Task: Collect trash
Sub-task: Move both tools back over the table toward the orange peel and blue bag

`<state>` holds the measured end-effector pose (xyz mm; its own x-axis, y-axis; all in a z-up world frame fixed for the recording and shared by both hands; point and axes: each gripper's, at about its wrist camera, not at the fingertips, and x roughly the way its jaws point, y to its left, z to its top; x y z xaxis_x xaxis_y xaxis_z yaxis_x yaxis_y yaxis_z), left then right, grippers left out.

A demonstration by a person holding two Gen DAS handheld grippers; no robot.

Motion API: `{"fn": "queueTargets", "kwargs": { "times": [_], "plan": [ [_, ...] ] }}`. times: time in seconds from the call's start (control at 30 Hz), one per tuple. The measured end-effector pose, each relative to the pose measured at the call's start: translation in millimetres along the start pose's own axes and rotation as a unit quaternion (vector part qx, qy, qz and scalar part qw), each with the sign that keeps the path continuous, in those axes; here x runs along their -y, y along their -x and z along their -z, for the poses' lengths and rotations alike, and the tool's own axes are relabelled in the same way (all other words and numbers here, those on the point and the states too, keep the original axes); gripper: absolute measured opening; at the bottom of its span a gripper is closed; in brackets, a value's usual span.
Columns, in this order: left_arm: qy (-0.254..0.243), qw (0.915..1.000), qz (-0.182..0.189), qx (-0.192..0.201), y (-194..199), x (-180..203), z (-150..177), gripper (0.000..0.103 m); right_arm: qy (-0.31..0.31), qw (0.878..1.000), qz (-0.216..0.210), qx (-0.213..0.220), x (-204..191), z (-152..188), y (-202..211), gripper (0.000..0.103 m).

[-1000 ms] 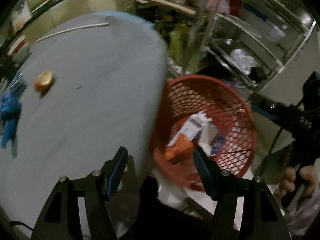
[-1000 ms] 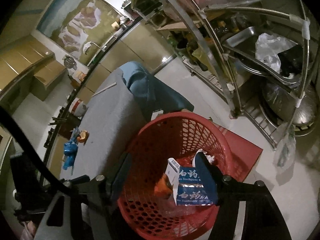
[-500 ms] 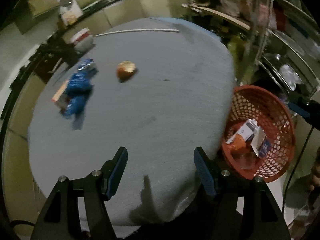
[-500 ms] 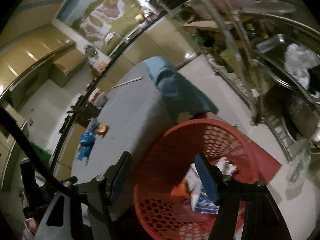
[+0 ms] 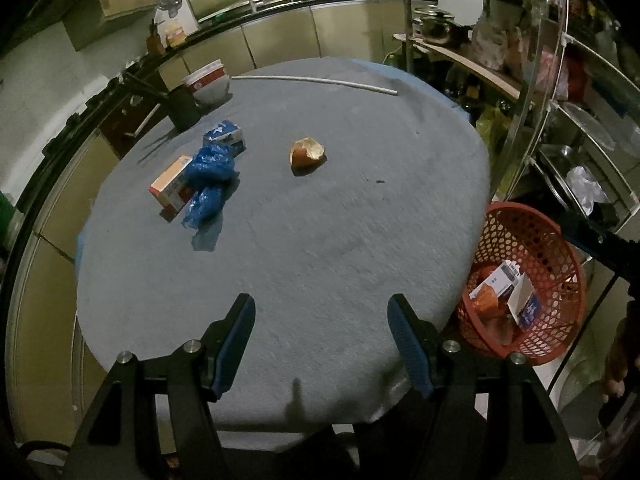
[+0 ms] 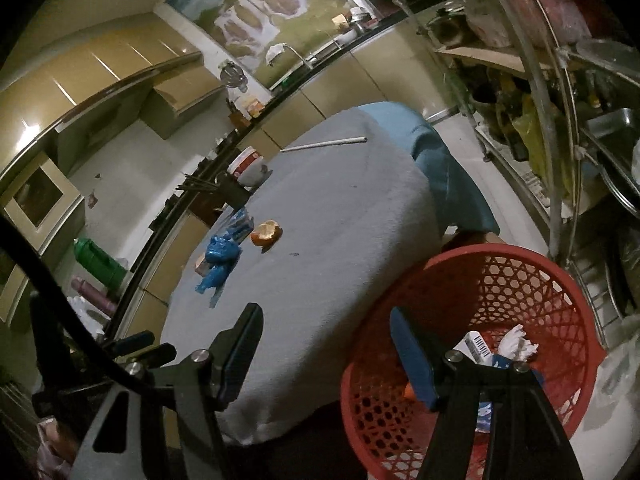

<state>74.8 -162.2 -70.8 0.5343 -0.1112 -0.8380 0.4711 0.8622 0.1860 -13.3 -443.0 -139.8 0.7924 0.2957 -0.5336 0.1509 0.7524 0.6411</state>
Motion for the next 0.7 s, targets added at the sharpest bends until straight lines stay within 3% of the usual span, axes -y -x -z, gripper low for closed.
{"fn": "queueTargets", "kwargs": {
  "times": [0.7],
  "plan": [
    [0.025, 0.9991, 0.029, 0.02, -21.7, -42.1, -11.0, 0.069, 0.042, 0.998, 0.043, -0.005, -57.2, -7.4, -15.8, 0.069]
  ]
}}
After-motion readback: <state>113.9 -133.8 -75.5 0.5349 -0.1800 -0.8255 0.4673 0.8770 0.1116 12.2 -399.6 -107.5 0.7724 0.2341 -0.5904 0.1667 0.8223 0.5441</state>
